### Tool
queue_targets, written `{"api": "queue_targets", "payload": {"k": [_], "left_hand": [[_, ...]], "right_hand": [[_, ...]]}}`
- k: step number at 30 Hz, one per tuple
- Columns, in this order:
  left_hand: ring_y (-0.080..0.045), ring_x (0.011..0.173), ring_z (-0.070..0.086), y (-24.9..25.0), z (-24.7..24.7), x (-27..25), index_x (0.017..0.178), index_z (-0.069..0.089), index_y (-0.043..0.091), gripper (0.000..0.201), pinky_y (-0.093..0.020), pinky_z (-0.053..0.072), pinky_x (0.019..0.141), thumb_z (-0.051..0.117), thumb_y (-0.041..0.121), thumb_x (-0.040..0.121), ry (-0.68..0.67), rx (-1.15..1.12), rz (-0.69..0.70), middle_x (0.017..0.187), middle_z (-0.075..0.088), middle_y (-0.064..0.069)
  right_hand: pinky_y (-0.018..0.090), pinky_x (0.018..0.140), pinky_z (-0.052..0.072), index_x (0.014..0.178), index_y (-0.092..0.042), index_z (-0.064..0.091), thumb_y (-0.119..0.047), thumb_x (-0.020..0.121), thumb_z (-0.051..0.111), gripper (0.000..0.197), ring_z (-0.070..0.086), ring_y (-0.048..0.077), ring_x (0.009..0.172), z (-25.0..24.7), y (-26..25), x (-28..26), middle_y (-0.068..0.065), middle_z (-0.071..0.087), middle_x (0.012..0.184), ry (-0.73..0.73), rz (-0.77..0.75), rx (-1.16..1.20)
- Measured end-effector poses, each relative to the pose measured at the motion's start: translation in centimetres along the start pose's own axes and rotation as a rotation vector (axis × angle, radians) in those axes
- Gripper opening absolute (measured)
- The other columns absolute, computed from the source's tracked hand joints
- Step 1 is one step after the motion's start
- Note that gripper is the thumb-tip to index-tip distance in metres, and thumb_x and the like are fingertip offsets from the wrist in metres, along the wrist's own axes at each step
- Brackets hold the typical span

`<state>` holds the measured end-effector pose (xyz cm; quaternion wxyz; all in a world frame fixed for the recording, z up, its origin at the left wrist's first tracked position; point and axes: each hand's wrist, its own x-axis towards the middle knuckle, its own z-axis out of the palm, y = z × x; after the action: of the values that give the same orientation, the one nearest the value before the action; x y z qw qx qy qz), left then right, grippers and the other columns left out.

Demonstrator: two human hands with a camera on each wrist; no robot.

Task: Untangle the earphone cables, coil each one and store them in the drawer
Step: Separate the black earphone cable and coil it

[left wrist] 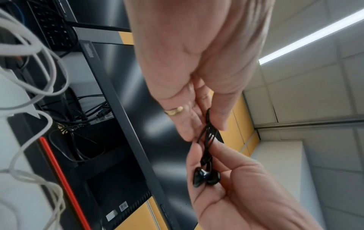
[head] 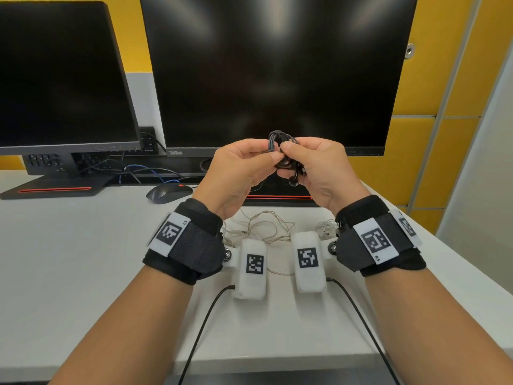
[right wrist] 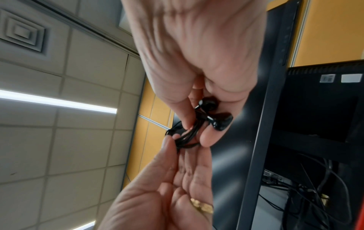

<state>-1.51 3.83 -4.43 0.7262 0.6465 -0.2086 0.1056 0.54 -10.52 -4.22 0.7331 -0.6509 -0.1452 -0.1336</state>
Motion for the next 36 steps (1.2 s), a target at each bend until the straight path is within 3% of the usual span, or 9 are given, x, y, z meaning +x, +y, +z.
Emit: {"api": "queue_targets", "payload": {"k": [4, 9, 15, 20, 24, 28, 31, 33, 36], "left_hand": [[-0.019, 0.108, 0.065, -0.1, 0.0, 0.1, 0.111, 0.062, 0.015, 0.019, -0.035, 0.048, 0.097, 0.062, 0.014, 0.091, 0.000, 0.055, -0.028, 0.107, 0.072, -0.006], [-0.005, 0.090, 0.062, -0.1, 0.2, 0.0, 0.106, 0.060, 0.020, 0.012, -0.023, 0.046, 0.081, 0.058, 0.018, 0.094, -0.015, 0.189, -0.012, 0.099, 0.070, 0.004], [-0.008, 0.089, 0.061, -0.8, 0.5, 0.4, 0.099, 0.060, 0.021, 0.014, -0.018, 0.049, 0.073, 0.053, 0.009, 0.096, 0.009, 0.329, 0.000, 0.096, 0.066, 0.003], [-0.017, 0.096, 0.065, -0.7, 0.1, 0.6, 0.104, 0.061, 0.016, 0.011, -0.026, 0.052, 0.081, 0.060, 0.012, 0.094, 0.057, 0.308, -0.054, 0.100, 0.070, -0.006], [-0.011, 0.088, 0.064, -0.6, 0.0, 0.6, 0.109, 0.061, 0.014, 0.016, -0.023, 0.051, 0.077, 0.059, 0.013, 0.094, 0.050, 0.266, -0.105, 0.097, 0.069, -0.003], [-0.009, 0.081, 0.062, -0.4, 0.0, 0.5, 0.105, 0.064, 0.011, 0.014, -0.017, 0.051, 0.069, 0.055, 0.006, 0.095, 0.023, 0.169, -0.168, 0.094, 0.067, -0.004], [-0.011, 0.078, 0.062, -0.2, 0.5, 0.4, 0.098, 0.062, 0.009, 0.015, -0.015, 0.052, 0.064, 0.050, 0.001, 0.096, 0.006, 0.117, -0.243, 0.091, 0.066, -0.006], [-0.012, 0.080, 0.063, -0.2, 1.1, 0.3, 0.109, 0.059, 0.006, 0.015, -0.017, 0.056, 0.068, 0.049, 0.003, 0.098, -0.003, 0.093, -0.321, 0.099, 0.065, -0.010], [-0.022, 0.098, 0.063, 0.0, 1.5, 0.4, 0.142, 0.034, 0.004, 0.047, -0.028, 0.054, 0.083, 0.051, 0.015, 0.099, -0.018, 0.158, -0.461, 0.125, 0.056, -0.020]], "right_hand": [[0.030, 0.069, 0.059, 0.114, -0.002, 0.066, -0.012, 0.095, 0.060, 0.023, 0.070, 0.016, 0.083, -0.2, 0.0, 0.1, 0.010, 0.071, 0.092, -0.028, 0.022, 0.030], [0.025, 0.059, 0.051, 0.115, -0.009, 0.068, -0.020, 0.094, 0.062, 0.024, 0.064, 0.016, 0.080, -0.6, -0.2, 0.3, 0.006, 0.068, 0.088, -0.031, 0.046, -0.051], [0.025, 0.062, 0.053, 0.115, -0.004, 0.067, -0.012, 0.095, 0.060, 0.023, 0.063, 0.014, 0.072, -0.3, 0.4, 0.3, 0.010, 0.069, 0.087, -0.039, 0.002, -0.152], [0.020, 0.052, 0.052, 0.101, -0.018, 0.055, -0.008, 0.090, 0.066, 0.019, 0.066, 0.010, 0.062, 0.3, 0.3, -0.1, 0.008, 0.069, 0.082, 0.080, -0.182, -0.277], [0.022, 0.054, 0.055, 0.092, -0.017, 0.067, -0.009, 0.091, 0.065, 0.009, 0.068, 0.012, 0.068, 0.2, 0.1, -0.4, 0.005, 0.070, 0.083, 0.047, -0.220, -0.339], [0.019, 0.053, 0.054, 0.106, -0.011, 0.070, -0.007, 0.090, 0.065, 0.017, 0.068, 0.010, 0.068, 0.1, -0.2, -0.5, 0.005, 0.069, 0.090, -0.044, -0.135, -0.363], [0.023, 0.059, 0.057, 0.102, -0.009, 0.070, 0.000, 0.088, 0.066, 0.017, 0.067, 0.015, 0.067, -0.2, -0.5, -0.2, 0.011, 0.068, 0.093, -0.051, 0.015, -0.311], [0.025, 0.062, 0.059, 0.096, -0.010, 0.070, 0.003, 0.088, 0.065, 0.016, 0.067, 0.019, 0.073, -0.6, -0.7, 0.1, 0.013, 0.067, 0.095, -0.021, 0.136, -0.305], [0.024, 0.063, 0.060, 0.093, -0.006, 0.070, 0.007, 0.087, 0.063, 0.016, 0.066, 0.021, 0.076, -1.6, -0.8, 0.5, 0.015, 0.066, 0.095, -0.008, 0.275, -0.334]]}}
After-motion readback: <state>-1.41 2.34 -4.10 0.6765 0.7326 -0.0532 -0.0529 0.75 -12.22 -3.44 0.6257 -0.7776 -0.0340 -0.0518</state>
